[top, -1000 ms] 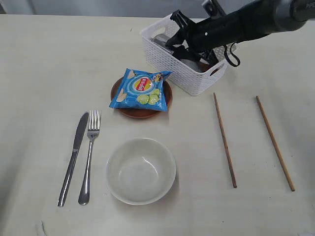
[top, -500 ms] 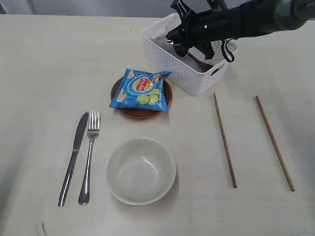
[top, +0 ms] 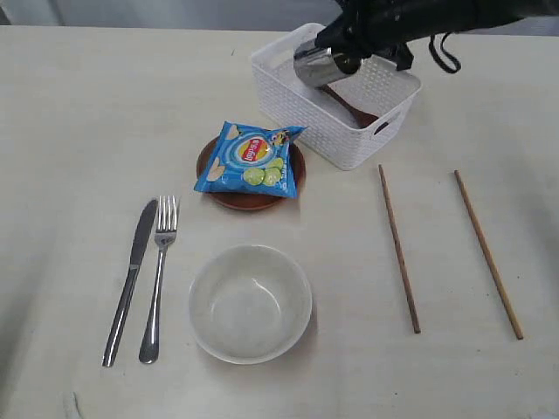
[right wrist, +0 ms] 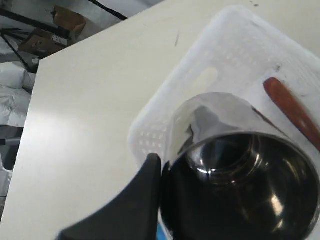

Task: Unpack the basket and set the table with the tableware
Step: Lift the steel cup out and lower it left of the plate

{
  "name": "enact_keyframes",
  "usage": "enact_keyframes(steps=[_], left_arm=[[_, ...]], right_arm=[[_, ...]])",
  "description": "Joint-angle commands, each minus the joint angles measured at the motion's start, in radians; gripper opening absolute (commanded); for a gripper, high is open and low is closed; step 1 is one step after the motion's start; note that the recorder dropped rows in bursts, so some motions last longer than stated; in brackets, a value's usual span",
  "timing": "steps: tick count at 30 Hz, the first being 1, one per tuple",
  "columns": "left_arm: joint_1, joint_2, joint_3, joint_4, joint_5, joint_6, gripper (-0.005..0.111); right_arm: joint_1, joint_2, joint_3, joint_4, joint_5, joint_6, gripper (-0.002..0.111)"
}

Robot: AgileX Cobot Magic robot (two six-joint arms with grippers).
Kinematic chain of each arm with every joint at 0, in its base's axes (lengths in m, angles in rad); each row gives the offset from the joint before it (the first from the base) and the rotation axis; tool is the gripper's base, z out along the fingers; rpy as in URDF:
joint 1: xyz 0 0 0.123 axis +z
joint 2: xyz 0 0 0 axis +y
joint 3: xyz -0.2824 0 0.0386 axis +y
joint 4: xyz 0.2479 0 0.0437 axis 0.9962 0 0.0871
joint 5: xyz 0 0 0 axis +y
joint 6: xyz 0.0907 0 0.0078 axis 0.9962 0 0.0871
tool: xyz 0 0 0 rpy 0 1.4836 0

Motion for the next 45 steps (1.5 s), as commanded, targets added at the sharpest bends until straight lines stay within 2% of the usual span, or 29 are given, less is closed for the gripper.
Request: enact_keyframes(steps=[1, 6, 9, 14, 17, 29, 37, 45], left_arm=[[0.002, -0.003, 0.002, -0.002, -0.008, 0.0, 0.0], [0.002, -0.003, 0.002, -0.002, -0.008, 0.0, 0.0], [0.002, -0.003, 0.002, -0.002, -0.008, 0.0, 0.0], [0.002, -0.003, 0.002, -0.002, -0.008, 0.0, 0.0], [0.002, -0.003, 0.002, -0.002, -0.008, 0.0, 0.0], [0.002, -0.003, 0.002, -0.002, -0.008, 0.0, 0.0], [0.002, -0.003, 0.002, -0.002, -0.008, 0.0, 0.0], [0.002, -0.003, 0.002, -0.002, -0.008, 0.0, 0.0]], right_arm=[[0.027, -0.112, -0.002, -0.092, 0.019, 0.014, 0.0], [0.134, -0.2, -0.003, -0.258, 0.042, 0.062, 0.0], [0.221, -0.216, -0.047, -0.399, 0.07, 0.183, 0.0], [0.385, -0.167, -0.212, -0.784, 0.148, 0.46, 0.0], [0.466, -0.119, -0.32, -0.919, 0.224, 0.558, 0.0], [0.641, 0.129, -0.589, -1.024, 0.391, 0.602, 0.0], [0.65, 0.27, -0.766, -1.041, 0.453, 0.628, 0.0], [0.65, 0.356, -0.794, -1.139, 0.503, 0.676, 0.0]])
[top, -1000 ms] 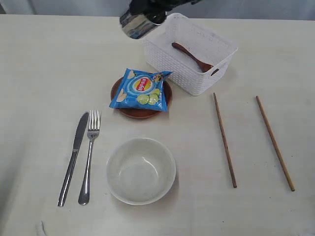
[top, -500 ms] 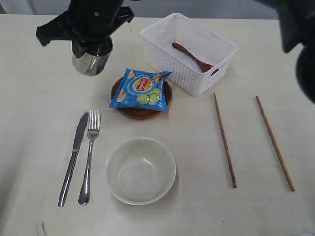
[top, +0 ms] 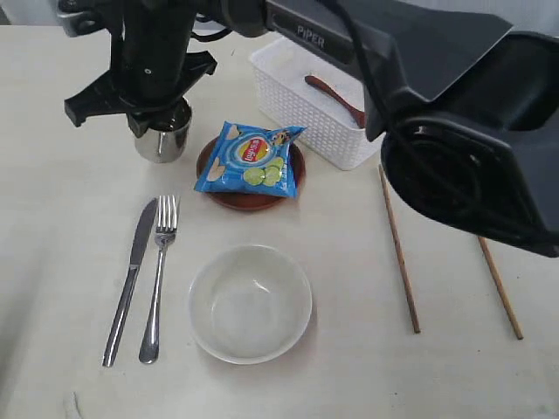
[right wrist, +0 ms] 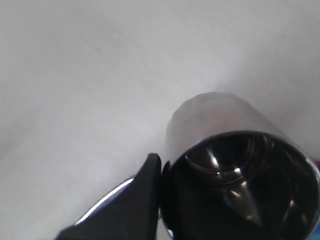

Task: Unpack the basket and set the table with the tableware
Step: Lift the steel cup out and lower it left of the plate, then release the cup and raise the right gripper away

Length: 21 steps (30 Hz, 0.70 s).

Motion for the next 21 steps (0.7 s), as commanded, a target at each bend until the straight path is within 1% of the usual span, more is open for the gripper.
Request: enact_keyframes(steps=[1, 7, 12, 21], left_arm=[[0.002, -0.003, 0.002, -0.002, -0.008, 0.0, 0.0], [0.002, -0.003, 0.002, -0.002, -0.008, 0.0, 0.0], [0.002, -0.003, 0.002, -0.002, -0.008, 0.0, 0.0], [0.002, -0.003, 0.002, -0.002, -0.008, 0.0, 0.0]], right_arm=[[0.0, 0.029, -0.008, -0.05, 0.018, 0.021, 0.0], [0.0, 0.033, -0.008, -0.042, -0.041, 0.024, 0.0], [0.002, 0.033, -0.008, 0.011, -0.043, 0.001, 0.0], [0.002, 0.035, -0.008, 0.003, -0.043, -0.008, 0.0]])
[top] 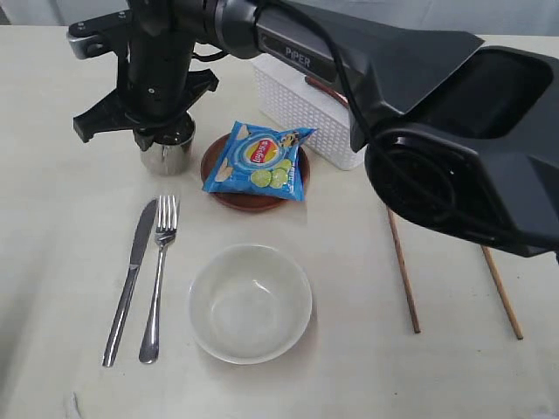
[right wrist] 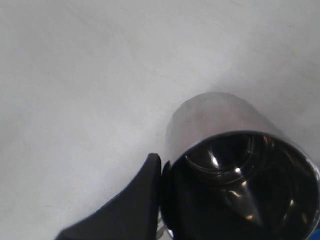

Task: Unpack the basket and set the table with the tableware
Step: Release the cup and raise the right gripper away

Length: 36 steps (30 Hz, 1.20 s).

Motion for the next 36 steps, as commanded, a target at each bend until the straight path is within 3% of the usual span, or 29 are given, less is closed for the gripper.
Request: enact_keyframes(steps=[1, 5, 10, 13, 24, 31, 36], left_arm=[[0.002, -0.003, 0.002, -0.002, -0.008, 0.0, 0.0], [0.002, -0.003, 0.002, -0.002, -0.008, 0.0, 0.0], [0.002, -0.003, 0.002, -0.002, -0.008, 0.0, 0.0], [0.002, -0.003, 0.002, -0.002, -0.008, 0.0, 0.0], [0.002, -0.003, 0.002, -0.002, -0.008, 0.0, 0.0], [0.002, -0.003, 0.002, -0.002, -0.008, 0.0, 0.0], [0.002, -0.003, 0.002, -0.002, -0.008, 0.0, 0.0]], right_arm=[[0.002, -0.005, -0.008, -0.006, -0.01, -0.012, 0.0], [0.002, -0.005, -0.008, -0.006, 0.015, -0.012, 0.001], [0.002, -0.005, -0.008, -0.006, 0.019, -0.014, 0.031], [0.002, -0.005, -0.01, -0.01, 0.01, -0.014, 0.042], [-0.025, -0.026, -0.243, -0.001, 0.128, 0.005, 0.043], [-0.097, -0.136, -0.211, 0.046, 0.128, 0.005, 0.042], [-0.172, -0.296, 0.007, 0.046, 0.128, -0.013, 0.042]])
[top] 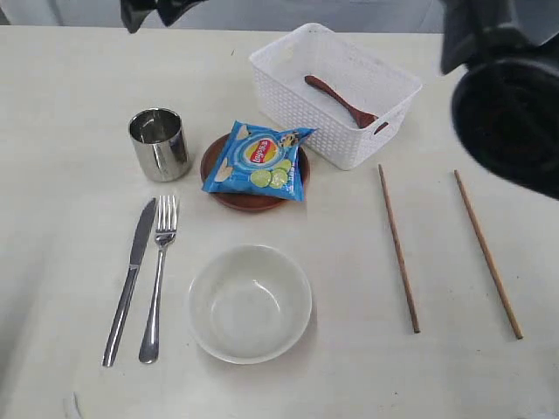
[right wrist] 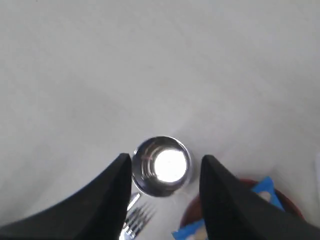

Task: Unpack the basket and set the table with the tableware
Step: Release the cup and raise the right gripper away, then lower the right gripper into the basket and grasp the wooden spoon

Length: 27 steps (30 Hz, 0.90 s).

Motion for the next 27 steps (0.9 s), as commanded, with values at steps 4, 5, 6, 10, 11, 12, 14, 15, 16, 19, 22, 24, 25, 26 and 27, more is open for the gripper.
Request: enact_keyframes(steps=[4, 5, 6, 10, 11, 12, 14, 15, 16, 19, 22, 24, 25, 26, 27], left_arm=[[0.002, -0.003, 0.002, -0.002, -0.008, 0.0, 0.0], [0.002, -0.003, 0.002, -0.002, -0.008, 0.0, 0.0], [0.002, -0.003, 0.002, -0.002, -0.008, 0.0, 0.0], [0.002, -0.003, 0.002, -0.002, -0.008, 0.0, 0.0], [0.002, -0.003, 0.002, -0.002, -0.008, 0.0, 0.0], [0.002, -0.003, 0.002, -0.002, -0.008, 0.0, 0.0], [0.002, -0.003, 0.002, -0.002, -0.008, 0.0, 0.0], [0.002, -0.003, 0.002, -0.002, -0.008, 0.0, 0.0], [0.002, -0.003, 0.002, -0.002, -0.008, 0.0, 0.0], [0.002, -0.003, 0.002, -0.002, -0.008, 0.0, 0.0], [0.002, -0.003, 0.002, -0.002, -0.008, 0.0, 0.0], [0.002, -0.003, 0.002, -0.002, -0.008, 0.0, 0.0], [0.002, -0.003, 0.002, -0.002, -0.008, 0.0, 0.0], [0.002, -0.003, 0.002, -0.002, -0.008, 0.0, 0.0], [0.002, -0.003, 0.002, -0.002, -0.008, 0.0, 0.0]], right_arm=[[-0.136, -0.268, 0.364, -0.037, 0.008, -0.056, 0.042], [-0.161, -0.303, 0.414, -0.059, 0.008, -0.065, 0.042], [-0.185, -0.327, 0.458, -0.083, 0.008, -0.074, 0.042], [-0.348, -0.361, 0.535, -0.07, 0.008, -0.054, 0.042], [-0.393, -0.346, 0.535, -0.027, 0.008, -0.054, 0.042], [-0.424, -0.326, 0.531, 0.008, 0.008, -0.077, 0.042], [-0.481, -0.281, 0.514, 0.064, 0.008, -0.133, 0.042], [-0.493, -0.264, 0.506, 0.069, 0.008, -0.141, 0.042], [-0.498, -0.237, 0.487, 0.067, 0.008, -0.17, 0.042], [-0.485, -0.166, 0.419, 0.049, 0.008, -0.237, 0.042], [-0.455, -0.083, 0.336, 0.02, 0.008, -0.265, 0.042], [-0.442, -0.024, 0.289, 0.014, 0.008, -0.265, 0.042], [-0.438, 0.015, 0.254, 0.009, 0.008, -0.265, 0.042], [-0.434, 0.041, 0.233, 0.004, 0.008, -0.265, 0.042], [-0.432, 0.069, 0.211, -0.002, 0.008, -0.265, 0.042]])
